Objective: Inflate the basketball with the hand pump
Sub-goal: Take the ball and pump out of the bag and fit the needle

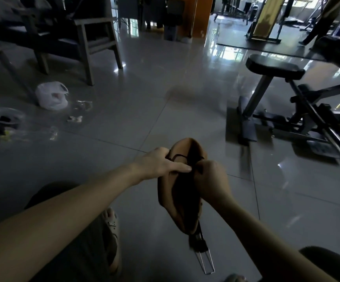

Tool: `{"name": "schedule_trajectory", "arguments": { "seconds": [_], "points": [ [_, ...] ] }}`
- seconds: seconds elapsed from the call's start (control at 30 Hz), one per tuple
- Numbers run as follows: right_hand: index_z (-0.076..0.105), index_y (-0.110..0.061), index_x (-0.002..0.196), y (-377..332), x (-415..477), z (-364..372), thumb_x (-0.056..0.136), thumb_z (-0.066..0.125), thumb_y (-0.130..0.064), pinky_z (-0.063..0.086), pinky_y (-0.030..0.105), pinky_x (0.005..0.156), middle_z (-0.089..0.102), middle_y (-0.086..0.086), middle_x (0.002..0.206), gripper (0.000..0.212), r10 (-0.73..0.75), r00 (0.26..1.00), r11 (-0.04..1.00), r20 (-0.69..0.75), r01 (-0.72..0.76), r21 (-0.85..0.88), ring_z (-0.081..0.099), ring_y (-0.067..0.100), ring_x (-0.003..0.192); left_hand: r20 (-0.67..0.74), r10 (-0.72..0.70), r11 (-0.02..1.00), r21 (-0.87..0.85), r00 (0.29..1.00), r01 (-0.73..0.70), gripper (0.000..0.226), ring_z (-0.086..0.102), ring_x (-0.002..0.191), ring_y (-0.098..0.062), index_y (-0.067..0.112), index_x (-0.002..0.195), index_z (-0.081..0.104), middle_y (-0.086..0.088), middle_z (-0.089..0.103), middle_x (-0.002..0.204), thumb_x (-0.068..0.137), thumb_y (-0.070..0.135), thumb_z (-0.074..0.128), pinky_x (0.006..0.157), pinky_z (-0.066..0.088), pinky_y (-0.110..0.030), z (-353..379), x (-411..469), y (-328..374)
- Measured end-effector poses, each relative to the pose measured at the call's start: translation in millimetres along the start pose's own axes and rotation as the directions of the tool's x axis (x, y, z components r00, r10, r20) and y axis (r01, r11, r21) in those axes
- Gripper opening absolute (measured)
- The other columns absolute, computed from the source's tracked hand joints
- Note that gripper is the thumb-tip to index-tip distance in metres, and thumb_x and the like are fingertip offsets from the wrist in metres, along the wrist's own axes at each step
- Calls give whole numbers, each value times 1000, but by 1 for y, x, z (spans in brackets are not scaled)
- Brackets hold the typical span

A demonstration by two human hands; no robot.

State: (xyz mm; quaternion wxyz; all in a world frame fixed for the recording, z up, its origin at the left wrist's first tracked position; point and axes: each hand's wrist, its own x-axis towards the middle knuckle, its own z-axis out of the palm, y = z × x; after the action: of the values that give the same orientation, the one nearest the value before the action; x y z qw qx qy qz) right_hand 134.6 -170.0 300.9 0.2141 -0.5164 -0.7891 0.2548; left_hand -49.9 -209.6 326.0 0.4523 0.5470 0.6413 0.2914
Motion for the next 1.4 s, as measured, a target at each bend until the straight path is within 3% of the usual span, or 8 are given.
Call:
{"name": "schedule_trajectory", "arguments": {
  "seconds": [0.07, 0.13, 0.33, 0.73, 0.9, 1.1, 1.3, 1.4],
  "points": [
    [61, -6, 63, 6, 3, -8, 91, 53, -4, 40, 23, 39, 57, 2, 54, 29, 7, 1000, 1000, 10, -7, 3, 52, 15, 45, -23, 9, 1000, 17, 1000, -9, 40, 74, 87, -25, 7, 93, 74, -10, 76, 92, 77, 42, 82, 92, 56, -52, 1, 4, -1],
    [66, -4, 68, 16, 6, -16, 92, 56, -6, 49, 37, 46, 63, 10, 60, 26, 42, 999, 999, 24, -42, 22, 61, 27, 52, -37, 24, 999, -45, 999, -26, 29, 75, 87, -25, 6, 91, 75, -9, 77, 90, 83, 33, 80, 93, 57, -51, -2, 8, -5],
    [75, -7, 91, 50, 7, -24, 96, 64, -15, 63, 40, 72, 76, 9, 84, 15, 232, 946, 862, 225, -307, 402, 74, 21, 74, 28, -25, 971, -235, 999, 31, 32, 74, 90, -32, -2, 95, 76, -19, 76, 95, 96, 29, 67, 85, 58, -36, 2, 28, -14],
    [74, -13, 97, 78, 49, -17, 96, 64, -20, 62, 33, 74, 76, 9, 94, 12, 262, 913, 762, 313, -395, 514, 74, 19, 82, -55, -128, 919, -381, 990, 97, 31, 71, 78, -31, -2, 86, 78, -27, 73, 94, 92, 28, 71, 78, 59, -34, 9, 66, -11],
    [70, 1, 107, 87, 49, -24, 100, 57, -19, 58, 43, 91, 74, 16, 105, 24, 143, 891, 678, 430, -405, 614, 71, 28, 99, -189, -207, 939, -315, 960, 141, 29, 74, 74, -27, 1, 86, 79, -17, 76, 83, 92, 29, 73, 75, 60, -31, 11, 79, -7],
    [66, 4, 103, 100, 50, -38, 103, 52, -19, 59, 46, 88, 73, 19, 103, 27, 350, 859, 540, 374, -512, 668, 73, 31, 94, -395, -246, 946, -296, 885, 131, 31, 74, 71, -25, -2, 87, 76, -13, 76, 78, 91, 29, 73, 66, 59, -28, 9, 83, -12],
    [65, 3, 103, 101, 42, -30, 104, 50, -19, 61, 41, 80, 73, 19, 100, 26, 381, 814, 550, 439, -581, 600, 74, 28, 89, -336, -233, 911, -403, 913, 84, 23, 75, 72, -25, 8, 71, 76, -16, 77, 82, 92, 16, 70, 70, 57, -30, -1, 73, -9],
    [65, -2, 99, 96, 40, -23, 103, 50, -17, 60, 43, 85, 72, 18, 102, 22, 350, 828, 658, 439, -551, 513, 72, 27, 91, -319, -164, 928, -371, 934, 36, 29, 74, 72, -27, 11, 65, 77, -18, 76, 82, 93, 16, 69, 67, 59, -30, 1, 68, -9]
  ]
}}
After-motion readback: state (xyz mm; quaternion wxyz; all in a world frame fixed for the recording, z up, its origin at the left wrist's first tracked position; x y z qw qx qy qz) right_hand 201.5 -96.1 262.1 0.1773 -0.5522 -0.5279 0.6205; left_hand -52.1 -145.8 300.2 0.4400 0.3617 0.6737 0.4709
